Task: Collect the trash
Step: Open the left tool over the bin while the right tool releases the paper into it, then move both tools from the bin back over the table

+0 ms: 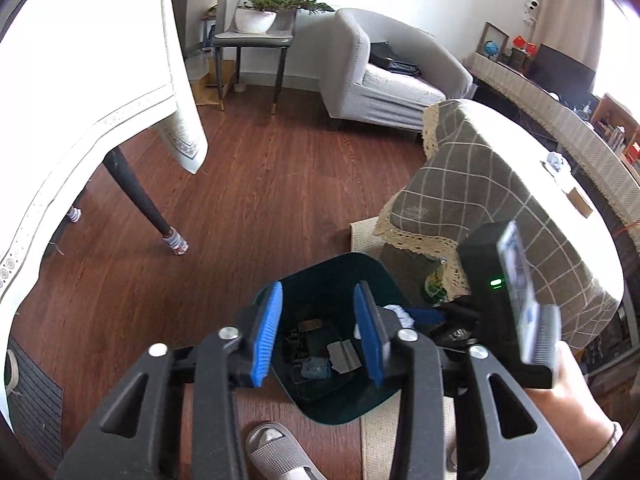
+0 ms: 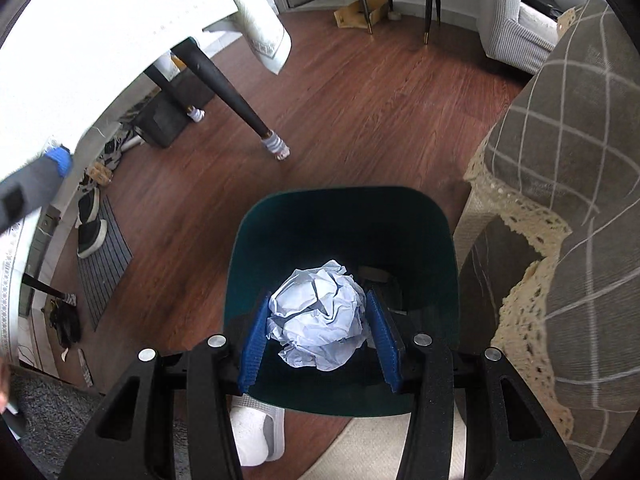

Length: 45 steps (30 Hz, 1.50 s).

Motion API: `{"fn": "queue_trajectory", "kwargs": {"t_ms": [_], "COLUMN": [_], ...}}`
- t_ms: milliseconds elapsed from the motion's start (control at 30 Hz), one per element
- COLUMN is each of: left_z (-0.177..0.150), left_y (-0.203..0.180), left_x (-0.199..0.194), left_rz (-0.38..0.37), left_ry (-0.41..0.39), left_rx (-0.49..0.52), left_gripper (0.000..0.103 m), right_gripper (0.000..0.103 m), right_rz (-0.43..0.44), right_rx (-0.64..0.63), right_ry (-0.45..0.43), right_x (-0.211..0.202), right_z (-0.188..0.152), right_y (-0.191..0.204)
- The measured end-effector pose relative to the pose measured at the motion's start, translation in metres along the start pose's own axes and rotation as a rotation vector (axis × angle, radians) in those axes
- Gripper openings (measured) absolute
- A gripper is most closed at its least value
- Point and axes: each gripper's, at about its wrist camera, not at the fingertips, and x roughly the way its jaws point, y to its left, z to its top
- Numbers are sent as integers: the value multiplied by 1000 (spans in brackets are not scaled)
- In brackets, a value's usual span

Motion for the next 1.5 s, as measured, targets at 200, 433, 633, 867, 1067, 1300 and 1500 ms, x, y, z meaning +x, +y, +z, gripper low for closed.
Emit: {"fn": "queue_trajectory", "kwargs": {"t_ms": [200, 433, 633, 867, 1067, 1300, 1500], "left_z": [2, 9, 18, 25, 33, 43, 52], "left_y": [-9, -10, -13, -20, -27, -43, -70], "left_x": [-7, -16, -28, -43, -58, -67, -68], "left_rz": [-33, -44, -63, -81, -67, -85, -101], "left_ry": [-10, -38, -65, -97, -163, -210, -233], "left_rx": [18, -5, -21, -20, -7, 1, 44], "left_gripper": [31, 31, 29, 29, 31, 36, 44], "right_gripper": [52, 65, 65, 65, 64, 58, 54], "right_rz": [-13, -11, -8, -2, 4, -16, -43], "right_rx": [28, 29, -8, -52, -95, -106, -92], "right_ry": [45, 44, 2, -59, -121, -229, -323], "right_x": [16, 10, -11, -43, -71, -116, -152], "right_z": [-8, -14, -9, -6, -1, 4, 7], "right_y": [-8, -10, -2, 7, 17, 9, -10]}}
